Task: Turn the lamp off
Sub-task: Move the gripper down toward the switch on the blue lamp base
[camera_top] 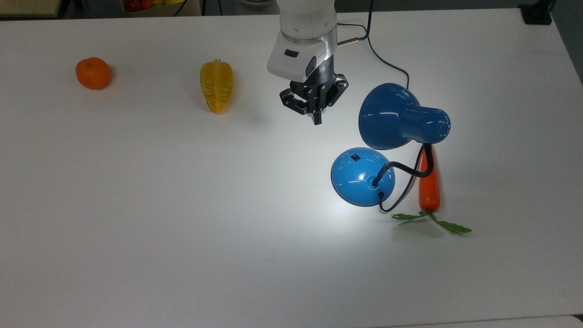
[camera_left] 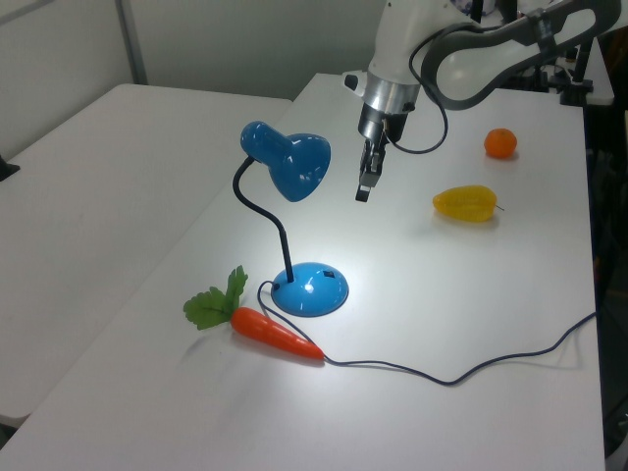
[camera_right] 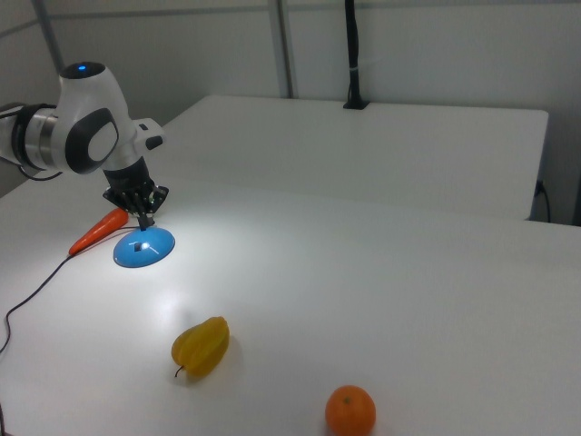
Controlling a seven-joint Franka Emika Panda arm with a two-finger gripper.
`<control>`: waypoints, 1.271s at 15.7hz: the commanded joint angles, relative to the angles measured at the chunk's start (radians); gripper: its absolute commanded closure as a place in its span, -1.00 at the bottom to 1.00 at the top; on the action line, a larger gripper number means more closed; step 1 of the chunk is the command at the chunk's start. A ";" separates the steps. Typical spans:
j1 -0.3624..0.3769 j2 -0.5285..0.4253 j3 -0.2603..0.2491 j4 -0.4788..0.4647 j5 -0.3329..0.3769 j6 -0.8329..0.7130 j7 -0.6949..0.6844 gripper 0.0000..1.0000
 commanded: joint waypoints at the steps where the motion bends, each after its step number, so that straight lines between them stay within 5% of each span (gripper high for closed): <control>1: 0.026 0.027 0.000 -0.007 0.000 0.056 -0.032 0.96; 20: 0.061 0.142 0.053 -0.077 -0.003 0.366 -0.038 0.96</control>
